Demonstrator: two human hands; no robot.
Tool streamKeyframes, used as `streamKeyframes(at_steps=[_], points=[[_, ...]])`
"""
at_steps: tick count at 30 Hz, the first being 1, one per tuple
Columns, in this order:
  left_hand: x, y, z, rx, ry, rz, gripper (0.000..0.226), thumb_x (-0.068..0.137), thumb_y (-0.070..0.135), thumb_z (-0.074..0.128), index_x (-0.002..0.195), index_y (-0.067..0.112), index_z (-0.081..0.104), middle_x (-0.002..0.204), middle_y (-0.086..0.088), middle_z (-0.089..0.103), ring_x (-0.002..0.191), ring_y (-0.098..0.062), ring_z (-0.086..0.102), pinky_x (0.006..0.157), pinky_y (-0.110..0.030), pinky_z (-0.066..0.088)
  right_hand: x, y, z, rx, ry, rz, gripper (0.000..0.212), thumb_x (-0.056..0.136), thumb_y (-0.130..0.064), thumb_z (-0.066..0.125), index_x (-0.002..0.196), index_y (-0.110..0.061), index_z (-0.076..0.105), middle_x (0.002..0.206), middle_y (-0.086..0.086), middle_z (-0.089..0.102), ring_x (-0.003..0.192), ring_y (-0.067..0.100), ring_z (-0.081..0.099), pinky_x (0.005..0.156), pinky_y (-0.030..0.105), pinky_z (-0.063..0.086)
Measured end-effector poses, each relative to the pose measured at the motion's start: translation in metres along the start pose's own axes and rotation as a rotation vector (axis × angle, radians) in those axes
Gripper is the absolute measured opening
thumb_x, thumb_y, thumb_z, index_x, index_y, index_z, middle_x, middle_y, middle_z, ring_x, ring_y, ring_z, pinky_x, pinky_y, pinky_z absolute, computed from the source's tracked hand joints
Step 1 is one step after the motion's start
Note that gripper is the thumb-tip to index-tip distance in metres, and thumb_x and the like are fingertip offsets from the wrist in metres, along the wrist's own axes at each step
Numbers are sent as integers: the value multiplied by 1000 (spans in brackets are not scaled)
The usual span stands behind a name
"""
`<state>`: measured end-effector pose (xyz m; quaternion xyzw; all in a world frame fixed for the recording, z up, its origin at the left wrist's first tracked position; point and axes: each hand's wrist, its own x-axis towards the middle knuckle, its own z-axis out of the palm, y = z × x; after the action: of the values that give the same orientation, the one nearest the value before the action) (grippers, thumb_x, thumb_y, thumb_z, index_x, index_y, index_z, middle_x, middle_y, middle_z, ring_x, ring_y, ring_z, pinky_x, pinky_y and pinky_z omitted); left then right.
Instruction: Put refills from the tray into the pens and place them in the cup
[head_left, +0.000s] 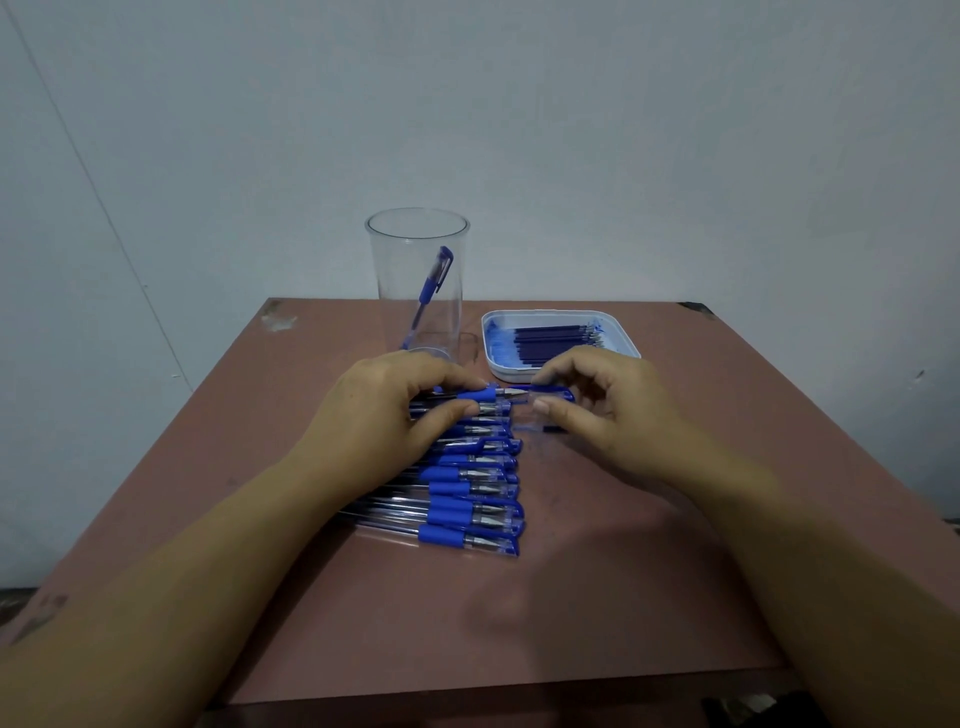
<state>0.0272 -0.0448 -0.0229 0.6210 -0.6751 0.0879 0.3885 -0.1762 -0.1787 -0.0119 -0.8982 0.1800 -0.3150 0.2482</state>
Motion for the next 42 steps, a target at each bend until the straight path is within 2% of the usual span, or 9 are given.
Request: streamKeyframes(at_steps=[8, 15, 20, 24, 26, 30, 34, 38, 42], points=[[0, 3, 3, 9, -10, 30, 21, 86, 34, 73, 106, 31, 73, 91, 23, 64, 84, 1, 60, 76, -24, 53, -1, -5, 4, 56, 1, 2, 18, 83, -19, 76, 94, -30, 67, 82, -3, 65, 65, 8, 50, 59, 13, 41], [-4, 5, 6, 29, 103, 107, 26, 87, 40, 63, 98, 20, 76, 83, 8, 70, 75, -10, 63, 66, -36, 54, -1, -12, 16, 183, 40, -13, 20, 84, -23, 74, 95, -38, 67, 89, -13, 68, 82, 13, 65, 73, 32, 54], [-5, 5, 7, 42, 127, 95, 24, 87, 37, 65, 98, 20, 76, 83, 9, 70, 76, -8, 62, 67, -31, 53, -1, -20, 18, 183, 56, -33, 21, 85, -21, 72, 94, -38, 65, 94, -17, 66, 84, 5, 64, 73, 18, 51], [0, 10, 4, -2, 135, -5, 21, 85, 37, 72, 105, 30, 72, 91, 22, 65, 81, 2, 58, 73, -13, 45, 3, -23, 22, 501, 38, 148, 14, 88, -18, 69, 95, -30, 67, 92, -3, 70, 85, 14, 69, 71, 29, 58], [2, 10, -1, -5, 113, -46, 34, 81, 44, 73, 113, 34, 66, 99, 26, 60, 87, 3, 56, 78, -10, 41, 5, -22, 21, 623, 85, 224, 16, 88, -11, 67, 96, -25, 66, 91, 1, 71, 86, 16, 70, 70, 28, 57], [10, -7, -29, 124, 164, -149, 76, 71, 63, 64, 137, 27, 51, 131, 6, 53, 119, -11, 45, 99, -37, 44, 16, -22, -5, 670, 285, 206, 18, 88, 0, 63, 95, -17, 64, 77, -9, 71, 73, 3, 67, 70, 16, 53], [30, -24, -54, 241, 128, -198, 99, 65, 64, 67, 149, 25, 32, 151, -5, 37, 138, -23, 34, 112, -42, 33, 42, -30, -35, 692, 439, 153, 23, 90, -2, 62, 97, -22, 53, 74, -5, 69, 68, 7, 65, 75, 22, 55], [44, -35, -53, 238, 81, -216, 102, 62, 60, 71, 149, 24, 32, 154, -3, 32, 141, -21, 32, 114, -40, 30, 76, -39, -56, 631, 513, 72, 30, 91, -6, 64, 96, -23, 39, 78, 3, 65, 66, 10, 63, 80, 27, 56], [47, -48, -41, 138, 118, -215, 98, 64, 46, 85, 145, 25, 34, 147, 1, 40, 132, -15, 42, 107, -41, 43, 105, -35, -54, 395, 383, -7, 31, 89, -9, 68, 92, -25, 41, 78, 0, 64, 67, 6, 57, 69, 22, 51]])
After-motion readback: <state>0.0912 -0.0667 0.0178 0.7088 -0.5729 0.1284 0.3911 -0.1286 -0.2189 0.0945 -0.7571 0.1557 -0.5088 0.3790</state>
